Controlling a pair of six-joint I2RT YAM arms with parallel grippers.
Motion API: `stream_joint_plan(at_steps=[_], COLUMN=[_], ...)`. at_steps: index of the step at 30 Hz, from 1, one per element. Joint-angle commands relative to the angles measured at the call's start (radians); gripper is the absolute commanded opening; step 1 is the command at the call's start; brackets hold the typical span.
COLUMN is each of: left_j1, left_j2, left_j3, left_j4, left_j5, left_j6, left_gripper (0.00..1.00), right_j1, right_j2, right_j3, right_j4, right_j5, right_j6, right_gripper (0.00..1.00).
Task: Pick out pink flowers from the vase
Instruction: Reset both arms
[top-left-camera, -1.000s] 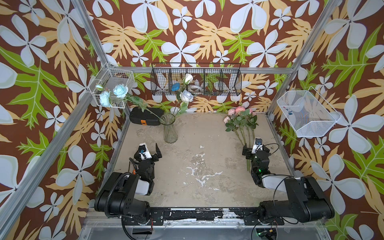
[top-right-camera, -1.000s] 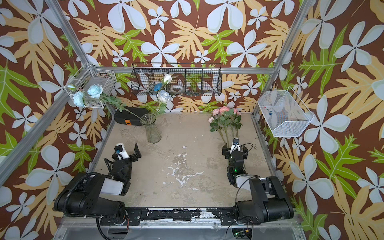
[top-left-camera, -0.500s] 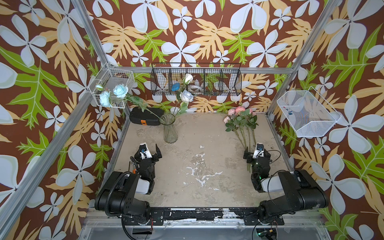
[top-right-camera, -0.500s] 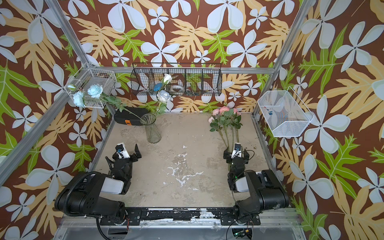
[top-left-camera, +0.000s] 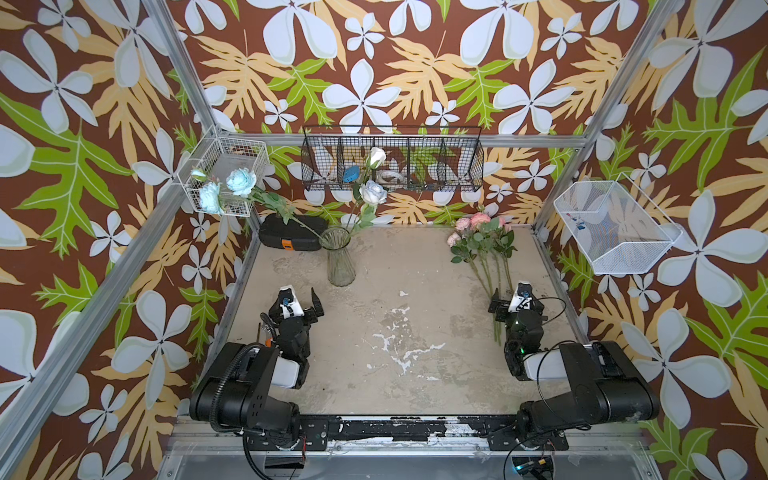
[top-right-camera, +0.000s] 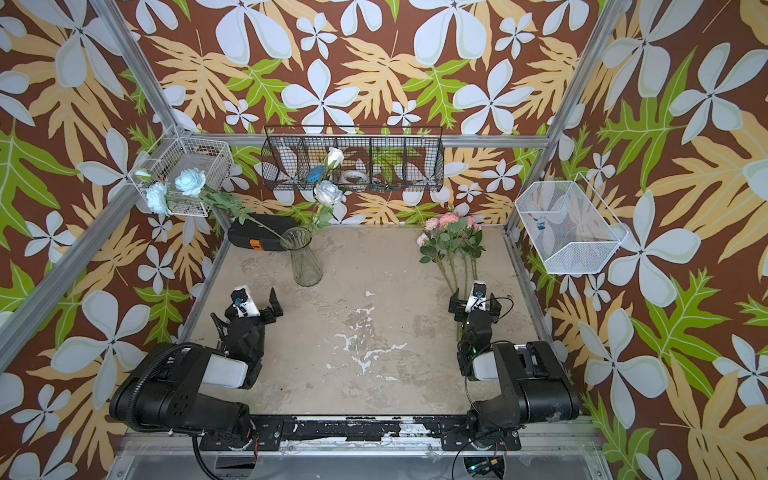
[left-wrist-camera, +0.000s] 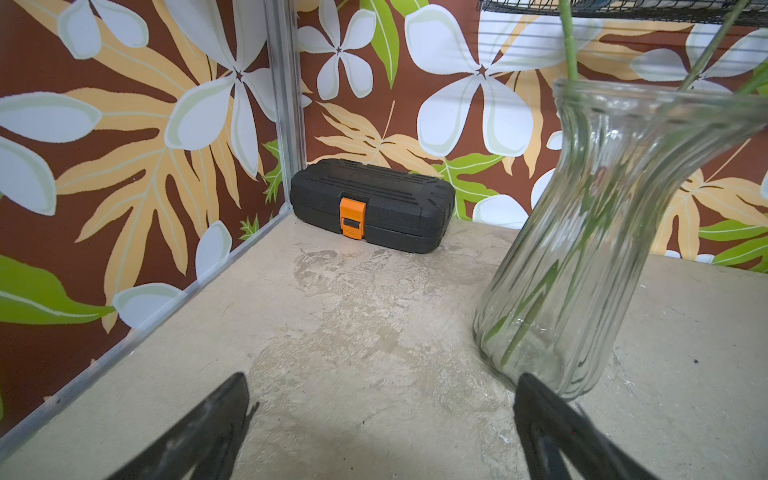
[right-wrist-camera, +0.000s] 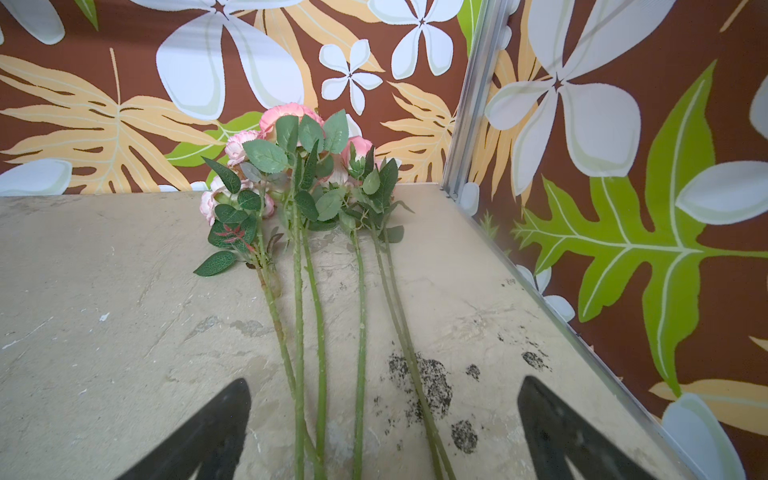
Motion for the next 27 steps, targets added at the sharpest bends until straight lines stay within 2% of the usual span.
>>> stream_joint_plan(at_steps=[1,6,7,10,11,14,18,20,24,27], left_j1=[0.0,0.0,0.0,0.003,0.003,0.003,0.003,0.004,0.006,0.008], left_j2=[0.001,-0.007,-0.014,0.009,0.025,0.019,-0.015,0.002,-0.004,0.001], left_j3=[0.005,-0.024,-0.066,-0.26,-0.251,-0.177,-0.058,0.023,-0.032,0.016], left_j4=[-0.001,0.041,0.111,0.484,0.504,0.376,0.103,-0.036,0.071,-0.024], left_j5=[-0.01,-0.005,0.004,0.055,0.079,0.158,0.003,-0.004,0.016,0.035], left_j6=[-0.002,-0.004,-0.001,0.003,0.019,0.058,-0.005,-0.004,0.002,0.002], left_gripper=[1.0,1.0,1.0,1.0,1.0,1.0,1.0,1.0,1.0,1.0], right_j1=[0.001,0.003,0.003,0.002,0.003,0.006,0.006,0.006,0.006,0.006], right_j2=[-0.004,-0.002,-0.002,-0.003,-0.002,-0.003,-0.003,-0.003,-0.002,-0.003], right_j3=[-0.002,-0.002,-0.002,-0.002,-0.001,-0.002,-0.002,-0.002,-0.002,-0.001], right_j4=[0.012,0.012,0.012,0.012,0.012,0.014,0.014,0.013,0.013,0.014], right_j5=[0.0,0.002,0.001,0.002,0.003,0.006,0.006,0.006,0.007,0.006], right_j6=[0.008,0.008,0.008,0.007,0.007,0.006,0.005,0.005,0.006,0.005], right_gripper=[1.0,1.0,1.0,1.0,1.0,1.0,1.0,1.0,1.0,1.0])
